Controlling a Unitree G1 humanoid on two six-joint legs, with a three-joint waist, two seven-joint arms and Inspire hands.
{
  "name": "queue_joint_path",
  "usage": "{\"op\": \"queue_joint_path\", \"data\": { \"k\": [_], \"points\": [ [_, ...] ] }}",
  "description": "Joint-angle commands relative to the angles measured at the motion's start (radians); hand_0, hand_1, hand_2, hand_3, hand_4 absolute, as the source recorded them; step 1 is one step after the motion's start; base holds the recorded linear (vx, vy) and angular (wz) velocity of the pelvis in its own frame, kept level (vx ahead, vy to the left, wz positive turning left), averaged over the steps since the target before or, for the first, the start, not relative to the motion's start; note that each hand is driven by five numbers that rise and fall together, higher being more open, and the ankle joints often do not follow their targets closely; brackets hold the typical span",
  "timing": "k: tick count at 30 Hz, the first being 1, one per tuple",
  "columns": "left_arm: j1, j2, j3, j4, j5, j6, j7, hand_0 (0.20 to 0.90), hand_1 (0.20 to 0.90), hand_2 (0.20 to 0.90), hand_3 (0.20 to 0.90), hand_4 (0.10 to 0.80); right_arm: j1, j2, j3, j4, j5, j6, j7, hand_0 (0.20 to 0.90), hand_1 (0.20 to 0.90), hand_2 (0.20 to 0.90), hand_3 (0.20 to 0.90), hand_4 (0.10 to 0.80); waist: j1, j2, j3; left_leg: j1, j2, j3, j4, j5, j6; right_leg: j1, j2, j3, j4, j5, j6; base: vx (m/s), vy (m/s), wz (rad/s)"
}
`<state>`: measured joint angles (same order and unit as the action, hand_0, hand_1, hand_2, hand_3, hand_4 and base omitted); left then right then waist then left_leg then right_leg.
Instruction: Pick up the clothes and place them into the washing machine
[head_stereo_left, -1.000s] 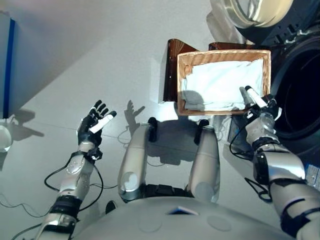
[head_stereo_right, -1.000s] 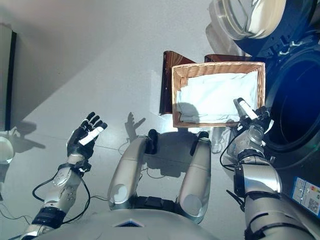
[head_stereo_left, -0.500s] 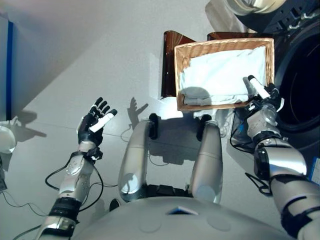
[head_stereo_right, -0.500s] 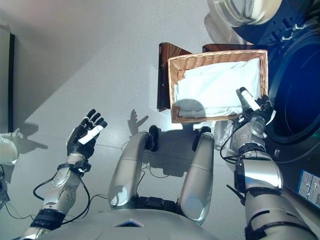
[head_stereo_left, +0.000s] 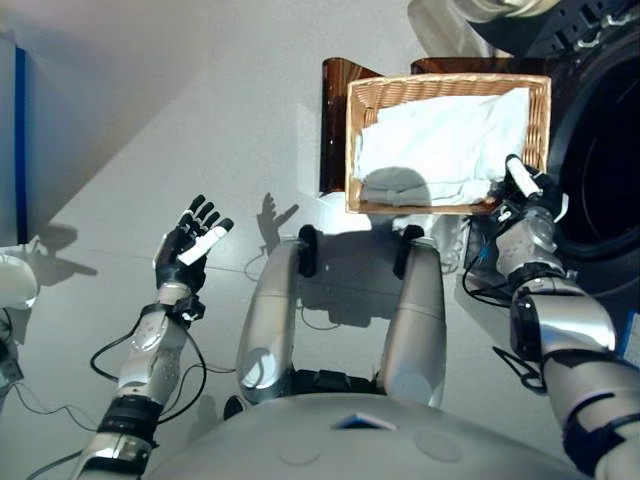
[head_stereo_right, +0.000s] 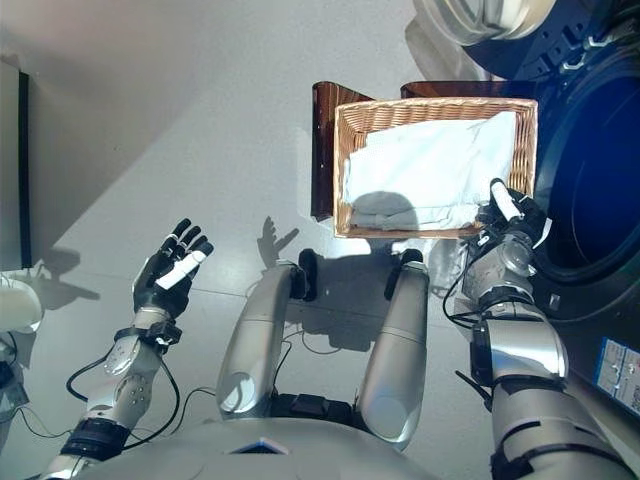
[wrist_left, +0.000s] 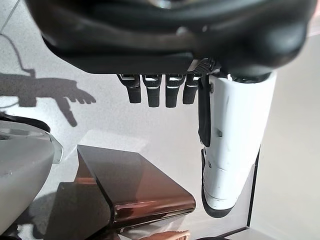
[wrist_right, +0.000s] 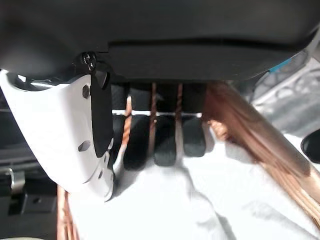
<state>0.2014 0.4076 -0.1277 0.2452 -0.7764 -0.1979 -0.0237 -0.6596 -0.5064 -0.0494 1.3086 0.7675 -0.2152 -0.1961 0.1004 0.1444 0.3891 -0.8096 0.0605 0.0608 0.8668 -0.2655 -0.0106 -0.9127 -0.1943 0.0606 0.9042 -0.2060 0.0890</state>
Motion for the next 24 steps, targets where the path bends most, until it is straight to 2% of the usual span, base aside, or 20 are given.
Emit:
{"op": "queue_joint_path", "data": {
  "k": [1,14,15,24],
  "points": [
    [0.048,0.055,0.06,-0.066,-0.004,-0.067,-0.004,0.9,0.9,0.9,0.9,0.8,0.047,-0.013,-0.005,-0.038,0.039,-0.042,0.011,0.2,0.2,0.2,0.2,0.3,0.012,-0.009,-0.061,0.006,-0.023,0.029,-0.058,0.019,0.022,0.03,0.011,-0.042,-0.028,-0.017,-0.043,0.036,-0.004,0.0],
    [0.014,0.022,0.055,0.023,0.013,-0.072,0.0,0.9,0.9,0.9,0.9,0.8,0.175,0.019,-0.042,-0.171,0.046,-0.092,-0.005,0.2,0.2,0.2,0.2,0.3,-0.02,-0.018,-0.084,0.169,-0.023,0.038,-0.218,0.054,0.009,0.178,0.017,-0.038,-0.157,0.018,-0.035,0.028,-0.008,-0.04],
    [0.011,0.019,0.055,0.025,0.017,-0.072,0.0,0.9,0.9,0.9,0.9,0.8,0.184,0.024,-0.045,-0.186,0.047,-0.094,-0.003,0.2,0.2,0.2,0.2,0.3,-0.024,-0.016,-0.084,0.177,-0.022,0.045,-0.249,0.091,0.014,0.182,0.018,-0.039,-0.184,0.054,-0.039,-0.061,0.001,-0.09],
    [0.003,-0.004,0.043,0.051,0.025,-0.069,-0.017,0.9,0.9,0.9,0.9,0.8,0.23,0.028,-0.062,-0.221,0.059,-0.098,0.016,0.2,0.2,0.2,0.2,0.3,-0.034,0.0,-0.093,0.297,-0.036,0.041,-0.402,0.149,0.003,0.306,0.014,-0.048,-0.317,0.097,-0.02,0.023,-0.009,-0.07]
  ]
}}
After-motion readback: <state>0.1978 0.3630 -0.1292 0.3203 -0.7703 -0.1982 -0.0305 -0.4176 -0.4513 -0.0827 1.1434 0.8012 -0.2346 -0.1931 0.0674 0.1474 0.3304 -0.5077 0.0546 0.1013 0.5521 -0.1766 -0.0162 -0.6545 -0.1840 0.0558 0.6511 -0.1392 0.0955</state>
